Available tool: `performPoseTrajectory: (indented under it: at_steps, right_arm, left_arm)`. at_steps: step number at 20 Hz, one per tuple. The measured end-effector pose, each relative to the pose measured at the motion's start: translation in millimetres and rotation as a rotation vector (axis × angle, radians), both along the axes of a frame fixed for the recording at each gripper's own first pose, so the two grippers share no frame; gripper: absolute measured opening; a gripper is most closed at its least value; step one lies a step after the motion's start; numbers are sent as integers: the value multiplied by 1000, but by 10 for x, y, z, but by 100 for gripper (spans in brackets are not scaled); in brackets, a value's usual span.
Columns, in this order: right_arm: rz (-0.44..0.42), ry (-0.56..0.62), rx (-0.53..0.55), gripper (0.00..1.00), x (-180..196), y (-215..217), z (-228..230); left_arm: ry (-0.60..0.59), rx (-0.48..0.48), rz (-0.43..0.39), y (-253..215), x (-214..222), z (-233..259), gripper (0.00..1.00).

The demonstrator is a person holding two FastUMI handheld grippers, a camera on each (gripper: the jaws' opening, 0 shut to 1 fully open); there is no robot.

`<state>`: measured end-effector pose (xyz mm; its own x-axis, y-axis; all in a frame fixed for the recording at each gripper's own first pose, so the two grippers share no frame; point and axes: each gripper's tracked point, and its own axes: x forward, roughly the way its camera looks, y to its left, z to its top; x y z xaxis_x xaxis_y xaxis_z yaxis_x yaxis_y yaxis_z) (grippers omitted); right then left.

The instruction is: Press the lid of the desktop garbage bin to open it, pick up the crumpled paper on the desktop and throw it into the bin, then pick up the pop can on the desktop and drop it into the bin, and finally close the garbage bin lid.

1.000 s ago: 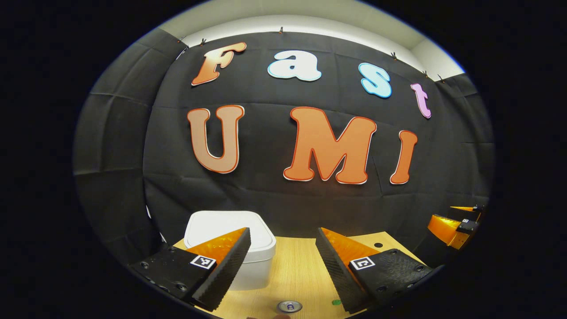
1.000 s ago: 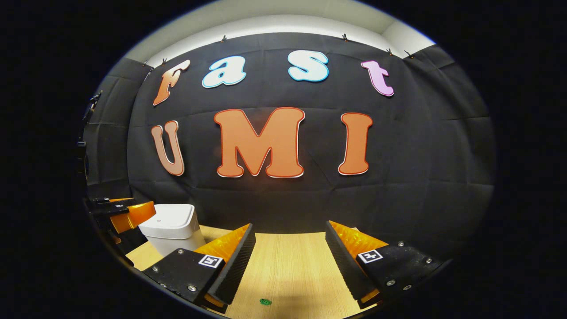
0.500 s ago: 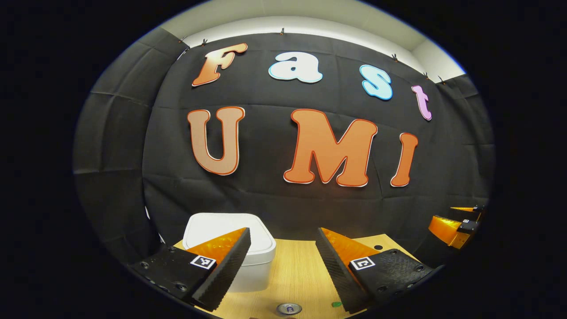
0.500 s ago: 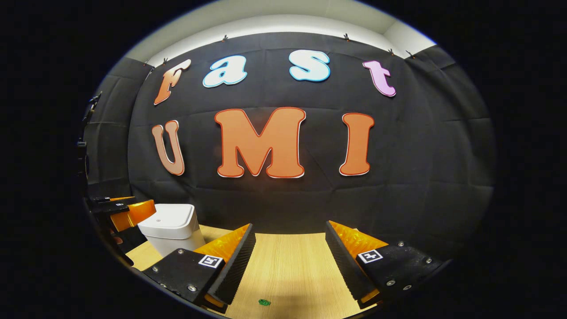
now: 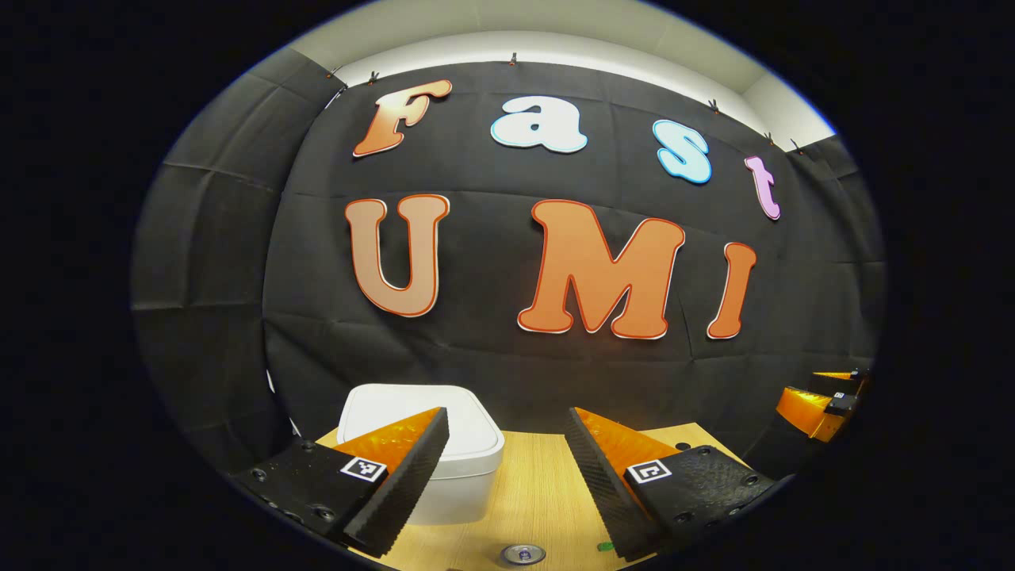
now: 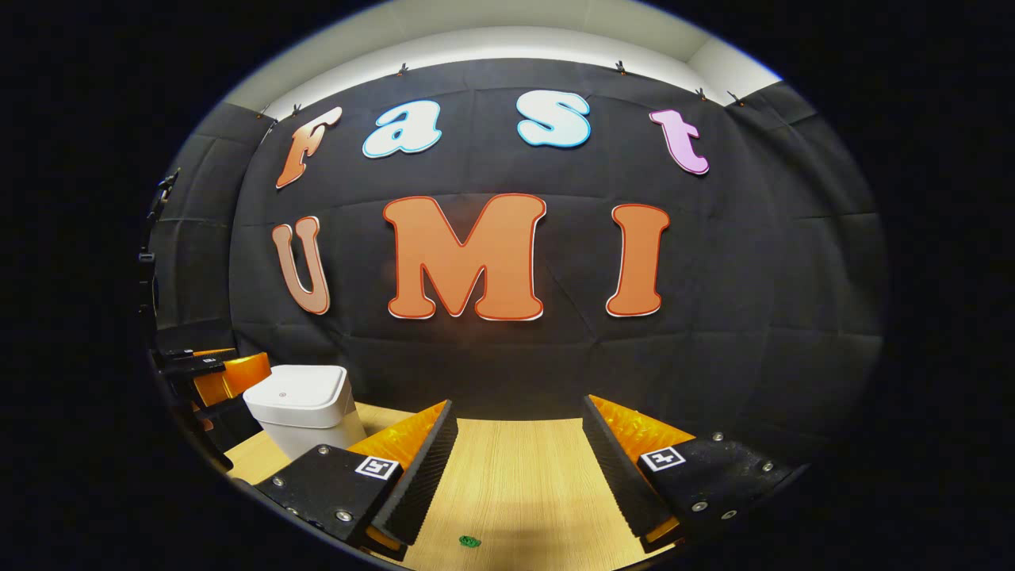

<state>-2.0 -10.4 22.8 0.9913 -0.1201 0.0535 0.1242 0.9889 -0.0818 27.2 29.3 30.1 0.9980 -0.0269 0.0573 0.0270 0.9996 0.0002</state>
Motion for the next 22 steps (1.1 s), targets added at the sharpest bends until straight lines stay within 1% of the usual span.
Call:
performPoseTrajectory:
  at_steps: [4, 8, 12, 13, 14, 17, 18, 19, 20, 21, 22]
  right_arm:
    - [1, -3, 2, 95, -34, -5, 14]
    - [1, -4, 9, 95, -65, -14, 8]
    - [-1, -6, 13, 95, -93, -37, 16]
    - [-2, -8, 12, 100, -97, -39, 21]
    - [-5, -8, 12, 95, -101, -47, 23]
    - [-9, -11, 17, 95, -127, -72, 31]
    - [-13, -13, 15, 100, -130, -81, 34]
    - [-15, -10, 15, 95, -128, -84, 19]
    - [-13, -5, 17, 95, -137, -82, 10]
    - [-11, -1, 19, 95, -137, -84, -6]
    - [-11, 0, 18, 100, -142, -80, -8]
  left_arm:
    - [-10, 21, -4, -13, -18, 33, 94]
    - [-15, 6, -4, -5, -38, 47, 93]
    - [-20, 23, -8, -17, -75, 70, 94]
    - [-27, 19, -9, -22, -75, 95, 94]
    - [-31, 16, -7, -6, -79, 92, 94]
    - [-31, 14, -9, 2, -120, 98, 92]
    - [-34, 13, -12, 7, -119, 99, 92]
    - [-36, 10, -13, 3, -119, 108, 92]
    - [-35, 10, -10, 16, -123, 112, 90]
    - [-29, 11, -10, 25, -112, 101, 84]
    - [-13, 13, -23, 1, -114, 49, 81]
